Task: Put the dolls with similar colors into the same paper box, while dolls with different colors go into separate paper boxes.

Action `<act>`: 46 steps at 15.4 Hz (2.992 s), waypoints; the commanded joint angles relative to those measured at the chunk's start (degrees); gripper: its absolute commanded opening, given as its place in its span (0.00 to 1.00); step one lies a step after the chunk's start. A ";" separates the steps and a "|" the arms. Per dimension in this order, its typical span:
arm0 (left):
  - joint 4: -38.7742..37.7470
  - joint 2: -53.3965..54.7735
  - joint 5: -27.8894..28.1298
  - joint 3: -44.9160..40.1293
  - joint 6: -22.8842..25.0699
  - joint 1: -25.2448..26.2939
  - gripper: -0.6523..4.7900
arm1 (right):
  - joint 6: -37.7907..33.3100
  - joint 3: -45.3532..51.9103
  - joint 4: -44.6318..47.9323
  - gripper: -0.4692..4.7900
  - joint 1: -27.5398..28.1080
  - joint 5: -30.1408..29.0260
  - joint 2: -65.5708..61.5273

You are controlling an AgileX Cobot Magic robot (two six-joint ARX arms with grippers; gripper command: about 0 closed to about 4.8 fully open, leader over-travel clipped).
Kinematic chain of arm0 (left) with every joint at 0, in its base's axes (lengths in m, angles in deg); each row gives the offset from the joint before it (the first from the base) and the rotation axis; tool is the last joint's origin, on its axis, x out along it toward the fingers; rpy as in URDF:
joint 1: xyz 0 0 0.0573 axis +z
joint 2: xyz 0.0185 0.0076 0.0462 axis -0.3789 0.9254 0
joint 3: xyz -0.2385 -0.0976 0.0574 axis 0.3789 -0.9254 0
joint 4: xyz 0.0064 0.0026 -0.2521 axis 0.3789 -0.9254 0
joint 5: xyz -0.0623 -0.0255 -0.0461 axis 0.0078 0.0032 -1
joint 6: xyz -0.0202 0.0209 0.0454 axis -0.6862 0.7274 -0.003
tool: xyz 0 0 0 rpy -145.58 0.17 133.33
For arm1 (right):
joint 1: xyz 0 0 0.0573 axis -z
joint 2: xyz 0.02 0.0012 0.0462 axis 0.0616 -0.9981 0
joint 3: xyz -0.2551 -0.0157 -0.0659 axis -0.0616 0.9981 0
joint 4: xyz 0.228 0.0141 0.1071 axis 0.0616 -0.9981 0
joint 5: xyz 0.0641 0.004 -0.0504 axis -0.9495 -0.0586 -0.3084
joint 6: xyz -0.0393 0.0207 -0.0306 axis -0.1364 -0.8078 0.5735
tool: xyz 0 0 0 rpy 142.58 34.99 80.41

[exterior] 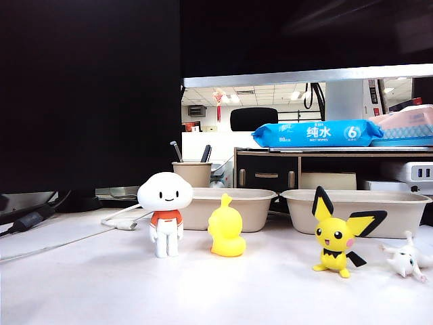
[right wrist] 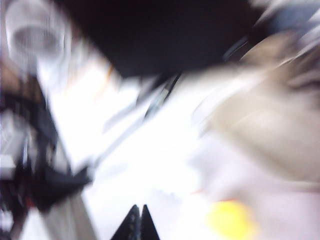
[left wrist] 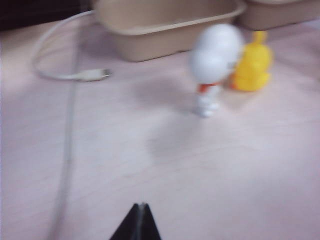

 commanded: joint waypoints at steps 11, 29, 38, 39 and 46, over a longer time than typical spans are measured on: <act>-0.15 -4.28 -0.33 0.04 -0.07 -1.03 0.11 | 5.64 -23.45 -4.20 1.00 -21.40 23.32 -42.16; -0.15 -4.81 -0.39 0.04 -0.07 -1.03 0.11 | -1.70 -36.52 -8.92 1.00 -18.14 33.20 -61.57; -0.13 -5.05 -0.42 0.04 -0.07 -1.03 0.11 | -3.82 -36.68 -8.24 0.66 -18.05 33.16 -63.52; -0.13 -5.05 -0.39 0.04 -0.07 -1.03 0.11 | -3.82 -36.68 -8.15 0.54 -18.05 33.14 -63.52; -0.13 -5.05 -0.42 0.04 -0.07 -1.03 0.11 | -3.82 -36.89 -7.50 0.34 -18.03 33.16 -63.52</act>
